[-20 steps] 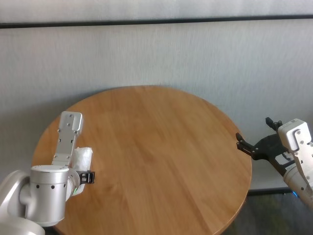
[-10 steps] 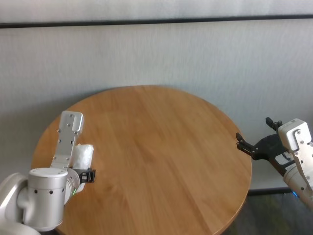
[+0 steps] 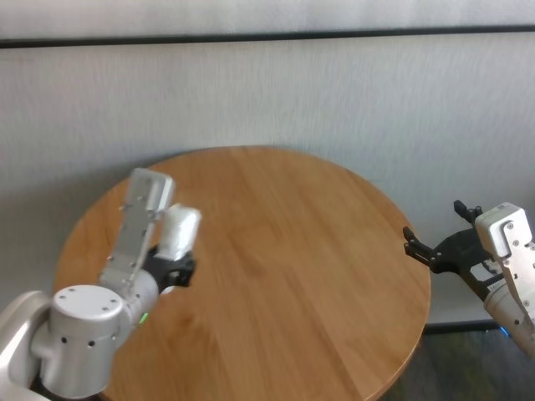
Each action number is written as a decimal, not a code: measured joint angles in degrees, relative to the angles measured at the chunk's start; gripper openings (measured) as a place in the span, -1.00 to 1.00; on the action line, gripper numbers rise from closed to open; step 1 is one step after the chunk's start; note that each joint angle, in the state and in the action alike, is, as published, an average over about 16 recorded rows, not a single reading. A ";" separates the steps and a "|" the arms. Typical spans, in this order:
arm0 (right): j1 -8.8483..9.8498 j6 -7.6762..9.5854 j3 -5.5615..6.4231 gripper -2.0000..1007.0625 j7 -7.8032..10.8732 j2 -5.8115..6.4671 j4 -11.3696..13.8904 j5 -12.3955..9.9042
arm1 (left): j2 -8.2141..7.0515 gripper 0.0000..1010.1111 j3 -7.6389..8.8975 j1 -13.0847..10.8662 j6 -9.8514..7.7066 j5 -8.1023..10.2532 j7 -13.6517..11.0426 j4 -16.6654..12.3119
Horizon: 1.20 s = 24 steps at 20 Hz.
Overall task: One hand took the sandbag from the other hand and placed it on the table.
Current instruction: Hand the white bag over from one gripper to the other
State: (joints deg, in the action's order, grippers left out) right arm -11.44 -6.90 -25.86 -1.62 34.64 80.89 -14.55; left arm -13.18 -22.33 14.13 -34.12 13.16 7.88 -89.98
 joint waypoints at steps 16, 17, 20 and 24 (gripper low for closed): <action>0.00 0.00 0.00 0.99 0.00 0.00 0.00 0.00 | 0.21 -0.01 -12.03 4.18 22.26 -12.50 -5.86 1.52; 0.00 0.00 0.00 0.99 0.00 0.00 0.00 0.00 | 0.49 -0.01 -12.46 4.32 22.71 -12.98 -6.09 1.60; 0.00 0.00 0.00 0.99 0.00 0.00 0.00 0.00 | 1.31 -0.01 -13.47 4.66 23.46 -14.10 -6.76 1.72; 0.00 0.00 0.00 0.99 0.00 0.00 0.00 0.00 | 2.48 -0.01 -14.09 4.98 23.19 -15.01 -7.33 1.75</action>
State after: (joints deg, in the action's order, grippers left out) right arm -11.44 -6.90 -25.86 -1.62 34.64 80.89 -14.55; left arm -10.70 -36.41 19.11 -10.93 -1.85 0.55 -88.23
